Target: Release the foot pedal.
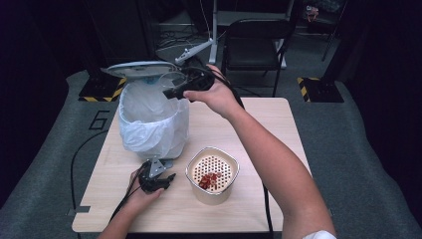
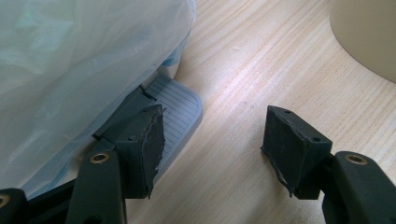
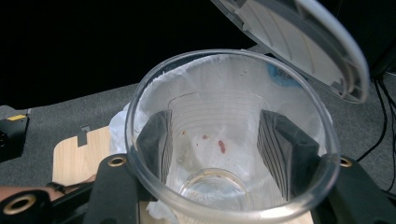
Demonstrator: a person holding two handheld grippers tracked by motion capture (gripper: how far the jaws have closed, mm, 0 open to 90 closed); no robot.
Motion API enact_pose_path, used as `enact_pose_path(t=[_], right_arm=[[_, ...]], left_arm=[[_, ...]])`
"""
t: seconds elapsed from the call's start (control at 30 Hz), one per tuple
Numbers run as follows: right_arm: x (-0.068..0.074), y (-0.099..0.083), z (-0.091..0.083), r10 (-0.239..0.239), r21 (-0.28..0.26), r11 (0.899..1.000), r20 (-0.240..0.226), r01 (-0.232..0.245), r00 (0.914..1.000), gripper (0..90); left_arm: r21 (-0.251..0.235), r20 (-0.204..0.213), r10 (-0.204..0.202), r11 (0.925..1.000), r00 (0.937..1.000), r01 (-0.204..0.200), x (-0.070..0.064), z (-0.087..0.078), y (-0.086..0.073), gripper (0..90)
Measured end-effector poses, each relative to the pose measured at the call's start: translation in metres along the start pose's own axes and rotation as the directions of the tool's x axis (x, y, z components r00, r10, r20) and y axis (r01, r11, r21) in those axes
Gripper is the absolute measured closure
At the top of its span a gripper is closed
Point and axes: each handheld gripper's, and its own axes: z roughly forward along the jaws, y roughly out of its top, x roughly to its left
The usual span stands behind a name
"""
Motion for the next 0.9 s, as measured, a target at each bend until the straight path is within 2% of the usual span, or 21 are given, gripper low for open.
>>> enact_pose_path(t=[0.17,0.27,0.37,0.67,0.8,0.9], right_arm=[[0.000,0.002,0.021,0.010,0.011,1.000,-0.006,-0.010,0.9999,44.9],[0.000,0.002,0.036,0.012,0.038,0.999,0.010,-0.013,0.9999,44.5],[0.001,0.002,0.044,0.020,0.040,0.999,0.023,-0.020,0.9995,44.2],[0.008,-0.001,0.067,0.087,-0.007,0.996,0.103,-0.087,0.9909,40.2],[0.016,-0.002,0.080,0.082,-0.037,0.996,0.126,-0.078,0.9886,40.2],[0.021,-0.002,0.090,0.084,-0.027,0.996,0.132,-0.081,0.9877,39.9]], left_arm=[[-0.001,0.000,0.000,1.0000,1.0000,0.000,0.000,0.000,0.000,38.4],[-0.001,-0.002,-0.001,1.0000,1.0000,0.001,0.000,0.000,0.000,38.4],[0.000,0.001,0.002,1.0000,1.0000,-0.002,0.000,0.000,0.000,38.4],[0.003,0.000,0.000,1.0000,1.0000,0.000,0.000,0.000,0.000,38.4],[0.000,0.000,0.000,1.0000,1.0000,0.000,0.000,0.000,0.000,38.4],[0.000,-0.001,0.001,1.0000,1.0000,-0.001,0.000,0.000,0.000,38.4]])
